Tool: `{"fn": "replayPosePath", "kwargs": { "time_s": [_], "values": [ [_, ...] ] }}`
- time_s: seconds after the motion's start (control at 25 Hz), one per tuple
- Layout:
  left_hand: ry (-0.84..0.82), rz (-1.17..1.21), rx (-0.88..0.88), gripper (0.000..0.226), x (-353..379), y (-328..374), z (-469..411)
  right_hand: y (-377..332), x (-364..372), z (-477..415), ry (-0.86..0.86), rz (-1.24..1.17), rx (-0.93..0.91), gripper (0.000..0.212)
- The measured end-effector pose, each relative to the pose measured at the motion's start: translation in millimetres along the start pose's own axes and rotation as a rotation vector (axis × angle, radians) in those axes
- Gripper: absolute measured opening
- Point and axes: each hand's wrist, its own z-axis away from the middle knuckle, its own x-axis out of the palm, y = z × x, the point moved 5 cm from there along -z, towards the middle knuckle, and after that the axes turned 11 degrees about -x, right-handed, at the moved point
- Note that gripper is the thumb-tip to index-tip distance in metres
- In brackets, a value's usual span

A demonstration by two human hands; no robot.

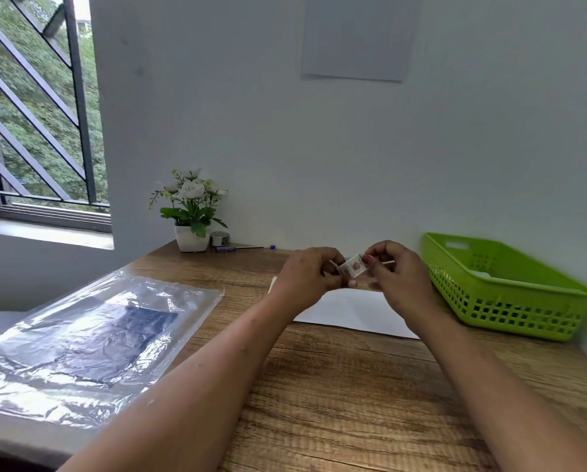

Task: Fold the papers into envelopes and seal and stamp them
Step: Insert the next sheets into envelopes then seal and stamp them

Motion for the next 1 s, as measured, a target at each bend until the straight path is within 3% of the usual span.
{"fn": "replayPosePath", "kwargs": {
  "time_s": [0.2,0.4,0.72,0.84,1.0],
  "values": [
    [-0.044,-0.022,0.016,0.014,5.2,-0.7,-0.3,4.7,1.1,0.4,-0.039,0.075,0.016,0.011],
    [0.019,-0.124,-0.045,0.019,-1.4,-9.5,-2.5,6.2,-6.2,-2.3,0.03,0.067,0.0,0.02],
    [0.293,-0.419,-0.356,0.015,-50.2,-55.8,-3.1,10.6,-8.4,-1.6,-0.007,-0.033,0.086,0.018],
    [0.305,-0.462,-0.499,0.018,-63.9,-82.5,-4.9,14.5,-7.2,-0.3,-0.045,-0.04,0.123,0.015],
    [0.283,-0.468,-0.562,0.028,-63.8,-93.6,-9.3,17.5,-10.1,-0.9,-0.045,-0.023,0.149,0.015]
  ]
}}
